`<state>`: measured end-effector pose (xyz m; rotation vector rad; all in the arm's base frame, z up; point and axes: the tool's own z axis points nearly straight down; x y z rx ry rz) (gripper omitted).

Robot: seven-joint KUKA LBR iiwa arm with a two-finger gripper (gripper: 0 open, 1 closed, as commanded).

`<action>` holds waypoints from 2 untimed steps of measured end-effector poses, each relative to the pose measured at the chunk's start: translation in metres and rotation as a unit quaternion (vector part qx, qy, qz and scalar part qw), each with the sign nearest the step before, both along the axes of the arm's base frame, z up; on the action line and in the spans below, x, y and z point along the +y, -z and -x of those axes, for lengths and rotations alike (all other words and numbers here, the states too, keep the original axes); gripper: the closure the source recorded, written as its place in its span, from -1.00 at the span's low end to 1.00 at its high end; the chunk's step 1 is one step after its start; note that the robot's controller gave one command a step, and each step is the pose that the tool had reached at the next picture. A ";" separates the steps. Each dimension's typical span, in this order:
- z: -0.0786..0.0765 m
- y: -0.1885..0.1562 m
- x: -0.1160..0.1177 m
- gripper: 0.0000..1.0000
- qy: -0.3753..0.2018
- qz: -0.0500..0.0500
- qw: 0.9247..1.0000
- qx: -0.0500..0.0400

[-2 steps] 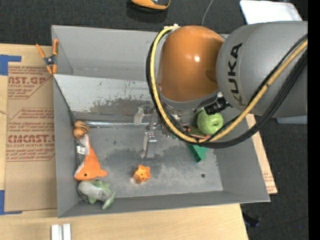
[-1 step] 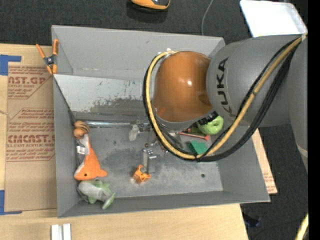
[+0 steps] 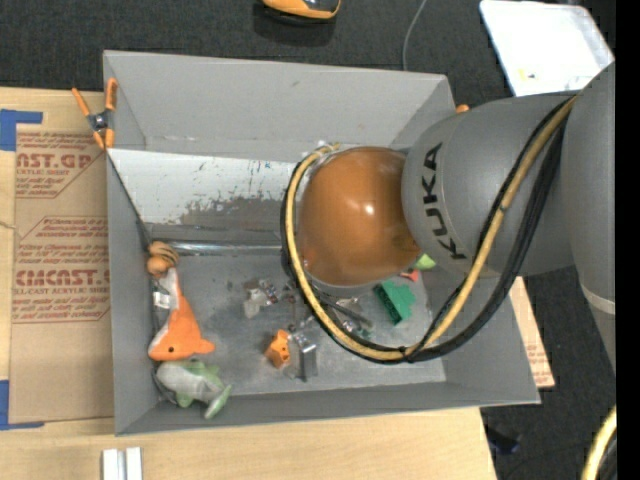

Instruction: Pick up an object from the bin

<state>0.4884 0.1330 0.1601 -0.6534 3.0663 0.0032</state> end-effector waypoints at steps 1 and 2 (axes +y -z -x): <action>-0.007 0.019 -0.016 -1.00 -0.140 0.001 0.990 0.001; -0.015 0.077 -0.035 -1.00 -0.066 -0.001 0.998 0.001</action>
Offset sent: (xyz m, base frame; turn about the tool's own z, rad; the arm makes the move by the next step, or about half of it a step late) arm 0.0168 -0.0406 -0.0901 -0.1079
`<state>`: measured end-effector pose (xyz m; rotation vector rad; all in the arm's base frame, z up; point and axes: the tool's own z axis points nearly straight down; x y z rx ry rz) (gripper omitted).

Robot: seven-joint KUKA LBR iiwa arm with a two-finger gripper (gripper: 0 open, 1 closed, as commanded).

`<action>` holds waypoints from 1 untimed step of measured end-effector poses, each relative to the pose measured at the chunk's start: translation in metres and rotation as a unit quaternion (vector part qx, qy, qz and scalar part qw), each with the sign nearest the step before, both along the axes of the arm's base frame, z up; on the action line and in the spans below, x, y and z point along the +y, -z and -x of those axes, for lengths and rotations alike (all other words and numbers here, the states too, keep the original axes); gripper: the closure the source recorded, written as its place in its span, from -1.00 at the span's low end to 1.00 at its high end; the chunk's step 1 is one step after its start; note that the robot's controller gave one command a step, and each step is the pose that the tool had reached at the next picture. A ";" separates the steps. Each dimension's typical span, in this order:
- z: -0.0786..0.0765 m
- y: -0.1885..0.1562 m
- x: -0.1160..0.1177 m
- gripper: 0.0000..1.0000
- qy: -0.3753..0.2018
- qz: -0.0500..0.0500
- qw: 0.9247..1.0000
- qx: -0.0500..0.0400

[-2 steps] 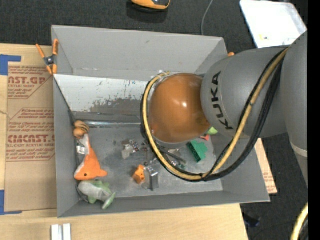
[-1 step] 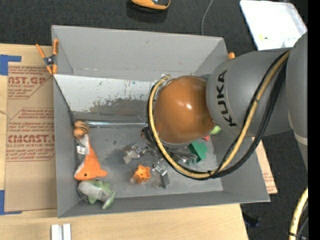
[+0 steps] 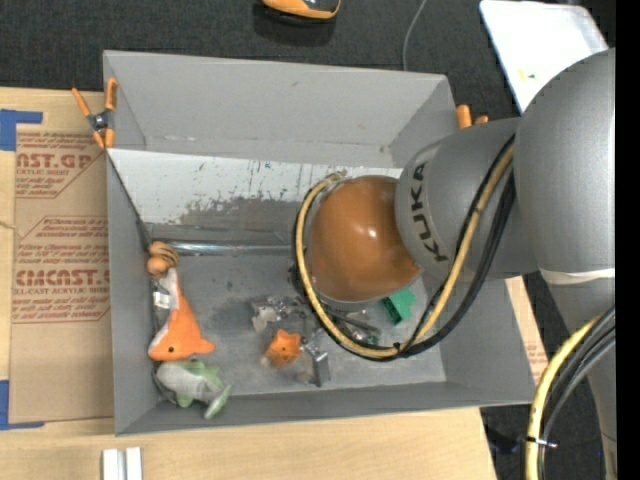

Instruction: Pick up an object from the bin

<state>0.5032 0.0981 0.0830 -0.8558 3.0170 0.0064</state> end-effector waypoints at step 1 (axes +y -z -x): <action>-0.009 0.012 0.006 1.00 -0.181 0.001 0.983 -0.004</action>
Offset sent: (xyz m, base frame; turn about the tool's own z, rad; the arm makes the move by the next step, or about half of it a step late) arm 0.0000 0.0000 0.0000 0.0000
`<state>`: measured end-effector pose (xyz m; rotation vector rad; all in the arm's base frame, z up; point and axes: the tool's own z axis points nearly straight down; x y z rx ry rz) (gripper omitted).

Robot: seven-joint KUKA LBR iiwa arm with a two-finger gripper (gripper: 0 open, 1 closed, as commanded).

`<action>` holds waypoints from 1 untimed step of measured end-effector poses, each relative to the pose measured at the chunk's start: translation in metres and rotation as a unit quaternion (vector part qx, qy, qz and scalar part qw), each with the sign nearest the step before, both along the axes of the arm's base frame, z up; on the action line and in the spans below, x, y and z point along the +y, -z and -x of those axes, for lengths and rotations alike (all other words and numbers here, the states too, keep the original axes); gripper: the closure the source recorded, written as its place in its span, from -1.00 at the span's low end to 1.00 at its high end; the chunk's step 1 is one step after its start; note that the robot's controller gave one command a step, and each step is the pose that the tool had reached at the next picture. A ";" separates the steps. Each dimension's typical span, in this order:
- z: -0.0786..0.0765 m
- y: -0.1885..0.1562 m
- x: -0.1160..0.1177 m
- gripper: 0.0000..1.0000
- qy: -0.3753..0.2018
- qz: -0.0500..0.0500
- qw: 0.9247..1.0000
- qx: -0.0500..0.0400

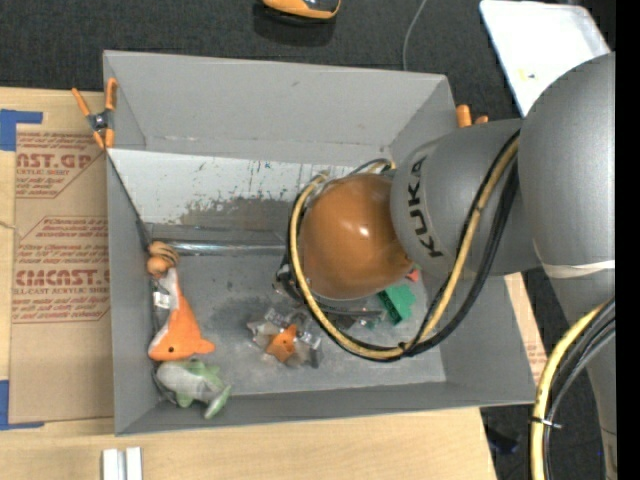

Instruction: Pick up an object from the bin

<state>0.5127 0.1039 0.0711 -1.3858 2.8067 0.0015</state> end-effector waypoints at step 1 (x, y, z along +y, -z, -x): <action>0.000 0.000 0.000 1.00 0.000 0.000 1.000 0.000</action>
Offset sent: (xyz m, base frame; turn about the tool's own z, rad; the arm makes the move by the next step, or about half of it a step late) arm -0.0002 0.0000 0.0103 0.0000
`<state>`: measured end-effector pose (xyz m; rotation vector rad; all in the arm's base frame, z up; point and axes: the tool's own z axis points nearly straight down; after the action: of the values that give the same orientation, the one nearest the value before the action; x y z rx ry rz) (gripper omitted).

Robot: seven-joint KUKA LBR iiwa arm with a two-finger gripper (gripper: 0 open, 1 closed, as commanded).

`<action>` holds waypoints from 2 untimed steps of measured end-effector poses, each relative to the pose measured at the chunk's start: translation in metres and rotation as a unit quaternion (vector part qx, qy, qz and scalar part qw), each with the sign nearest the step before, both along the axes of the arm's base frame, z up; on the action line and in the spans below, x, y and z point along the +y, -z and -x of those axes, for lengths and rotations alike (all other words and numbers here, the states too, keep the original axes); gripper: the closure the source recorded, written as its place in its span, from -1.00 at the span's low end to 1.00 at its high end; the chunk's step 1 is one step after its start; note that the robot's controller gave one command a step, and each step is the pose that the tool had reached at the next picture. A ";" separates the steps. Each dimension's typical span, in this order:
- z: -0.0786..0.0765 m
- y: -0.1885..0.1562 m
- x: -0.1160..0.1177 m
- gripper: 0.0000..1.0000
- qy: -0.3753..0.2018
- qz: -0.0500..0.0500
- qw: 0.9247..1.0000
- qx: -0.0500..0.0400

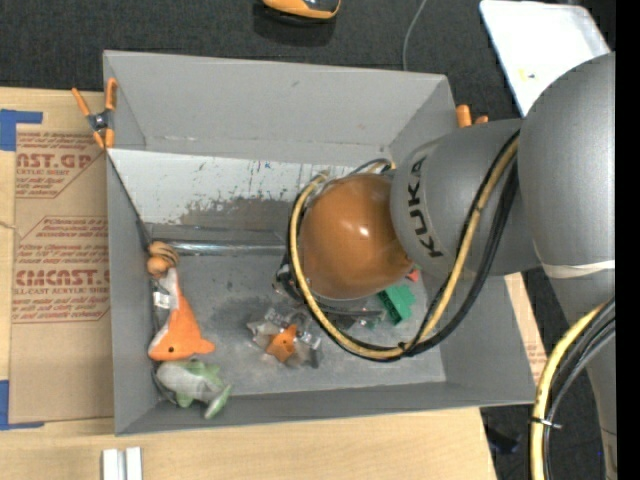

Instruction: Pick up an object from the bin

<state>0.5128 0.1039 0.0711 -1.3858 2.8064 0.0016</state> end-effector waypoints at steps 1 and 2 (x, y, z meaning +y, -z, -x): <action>0.001 -0.004 0.000 1.00 0.000 0.000 1.000 0.000; 0.001 -0.014 0.001 1.00 0.001 -0.001 1.000 0.000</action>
Offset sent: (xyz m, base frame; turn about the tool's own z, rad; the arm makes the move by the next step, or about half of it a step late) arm -0.0004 -0.0001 0.0173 0.0005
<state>0.5120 0.1047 0.0854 -1.3841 2.8066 0.0039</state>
